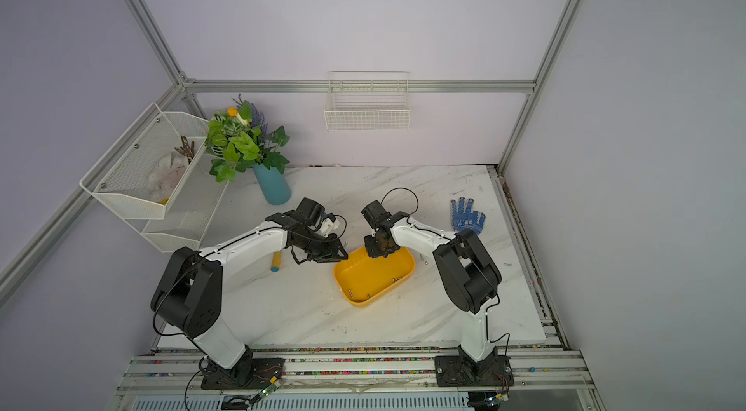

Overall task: Take out the screws from the storage box
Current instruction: Adjust the storage box at the center of the board.

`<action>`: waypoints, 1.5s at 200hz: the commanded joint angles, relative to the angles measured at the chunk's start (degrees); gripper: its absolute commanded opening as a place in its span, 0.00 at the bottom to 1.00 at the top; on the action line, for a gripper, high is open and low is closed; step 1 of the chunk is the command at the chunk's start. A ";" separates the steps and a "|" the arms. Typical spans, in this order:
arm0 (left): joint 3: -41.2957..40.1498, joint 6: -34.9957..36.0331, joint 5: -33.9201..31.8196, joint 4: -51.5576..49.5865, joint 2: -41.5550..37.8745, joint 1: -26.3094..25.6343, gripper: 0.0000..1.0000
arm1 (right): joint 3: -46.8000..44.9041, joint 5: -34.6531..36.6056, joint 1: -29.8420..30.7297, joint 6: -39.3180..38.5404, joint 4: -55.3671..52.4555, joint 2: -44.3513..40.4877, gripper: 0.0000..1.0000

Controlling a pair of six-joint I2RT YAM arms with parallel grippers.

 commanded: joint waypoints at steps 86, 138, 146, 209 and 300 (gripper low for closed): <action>2.01 -2.21 0.78 -2.51 -6.23 -0.49 0.35 | -0.17 0.00 1.11 -0.30 2.01 0.07 0.32; 4.54 -0.50 -7.09 -2.57 -2.69 4.73 0.35 | -2.89 0.40 1.48 0.26 2.31 -3.06 0.33; 4.89 -0.57 -7.05 -1.66 -1.90 4.91 0.35 | -3.25 0.02 1.57 0.55 2.24 -3.85 0.32; 4.78 -1.72 -4.15 3.20 2.52 4.92 0.34 | -6.17 2.19 1.72 1.62 2.51 -5.62 0.33; 0.86 0.35 -2.81 -0.43 5.66 4.05 0.19 | -1.17 2.93 1.71 0.84 3.31 -1.76 0.33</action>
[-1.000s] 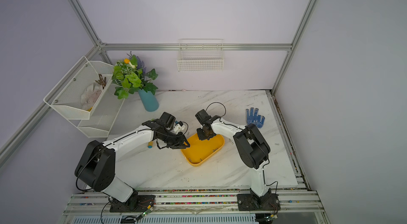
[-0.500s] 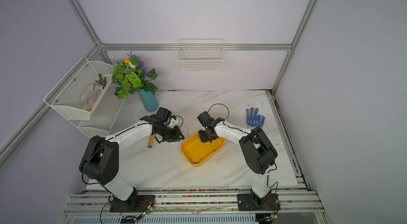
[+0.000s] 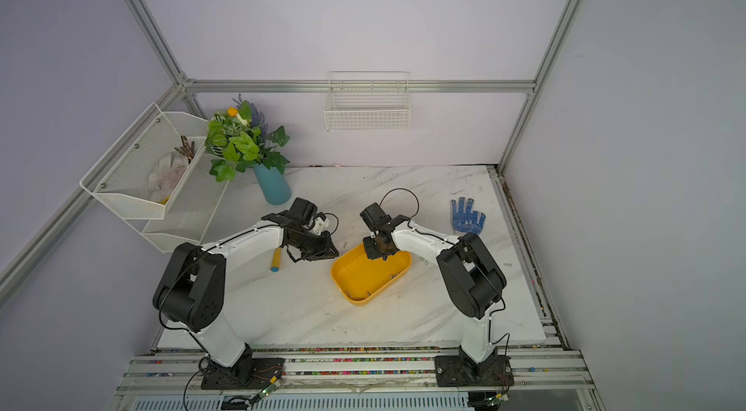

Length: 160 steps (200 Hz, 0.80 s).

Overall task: Take out the screws from the storage box
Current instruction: Adjust the storage box at the center of the board.

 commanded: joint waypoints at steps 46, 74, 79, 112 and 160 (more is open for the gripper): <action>-0.85 3.06 2.81 -3.80 1.53 -3.36 0.16 | 3.46 0.76 0.48 -0.09 1.75 3.40 0.33; -0.97 2.30 3.91 -3.63 1.67 -6.98 0.16 | 4.71 0.12 1.09 -0.14 1.75 4.10 0.33; -1.24 2.05 3.97 -3.50 1.78 -7.62 0.16 | 4.65 0.09 1.20 -0.16 1.75 4.01 0.33; -4.13 -0.78 4.09 -0.65 0.91 -10.32 0.16 | 2.61 -0.92 1.56 -0.32 1.78 3.11 0.33; -4.87 -4.49 4.86 3.36 0.50 -13.82 0.18 | -2.63 -2.12 2.36 -0.67 1.95 -1.39 0.33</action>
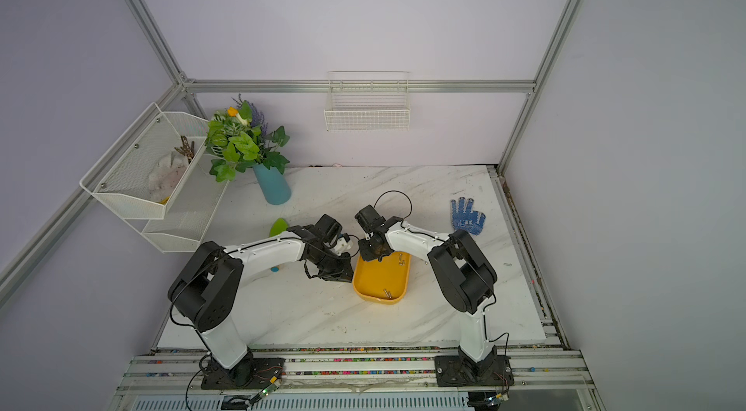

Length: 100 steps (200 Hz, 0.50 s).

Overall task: Take out the screws from the storage box
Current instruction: Adjust the storage box at the center of the board.

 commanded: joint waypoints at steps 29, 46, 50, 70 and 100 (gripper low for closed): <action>-2.10 -2.77 2.29 3.45 -1.31 -1.05 0.18 | -2.74 -2.30 1.10 -2.89 -0.57 -5.71 0.33; -1.38 -3.05 3.05 3.55 -0.32 -2.03 0.20 | -2.52 -2.89 1.85 -2.75 -1.72 -5.87 0.33; -1.27 -3.12 2.88 3.69 -0.19 -2.29 0.20 | -2.85 -3.27 1.84 -2.48 -1.50 -6.12 0.33; -1.75 -3.69 3.08 4.24 -0.02 -3.02 0.20 | -4.25 -3.21 2.16 -1.58 -0.31 -7.35 0.33; -3.64 -4.28 2.81 4.85 -1.94 -2.01 0.21 | -4.73 1.52 1.93 -0.30 -2.57 -8.50 0.32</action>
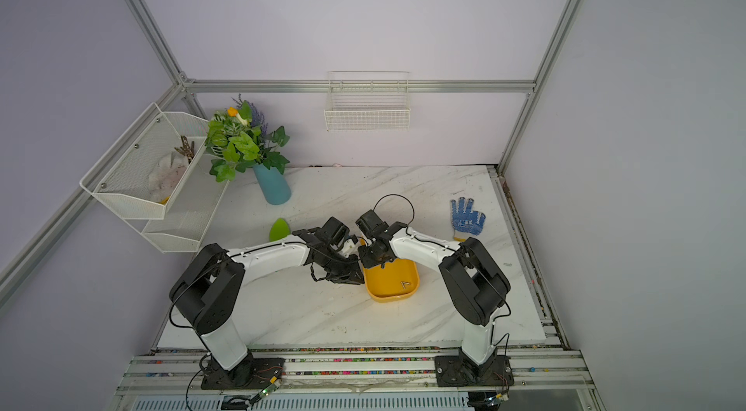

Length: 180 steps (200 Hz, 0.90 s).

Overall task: Take out the screws from the storage box
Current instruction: Adjust the storage box at the center of the board, then pick up the screw from the storage box.

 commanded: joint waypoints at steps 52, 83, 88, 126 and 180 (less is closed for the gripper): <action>-2.39 1.58 1.49 -2.56 -1.98 3.00 0.24 | 1.70 17.24 -1.51 1.49 -9.20 -5.36 0.34; -1.63 3.44 1.54 -5.26 -2.96 4.91 0.25 | -0.26 18.64 -4.92 1.95 -9.01 -6.63 0.36; -1.45 3.74 1.53 -5.73 -3.14 5.33 0.25 | -0.46 18.56 -5.37 1.92 -8.95 -6.47 0.36; -0.75 4.39 1.22 -7.61 -4.02 7.80 0.25 | 0.28 17.02 -6.59 2.70 -8.99 -3.81 0.40; 1.39 4.33 1.37 -8.01 -3.41 8.16 0.26 | 0.45 17.68 -6.38 3.93 -6.65 0.06 0.42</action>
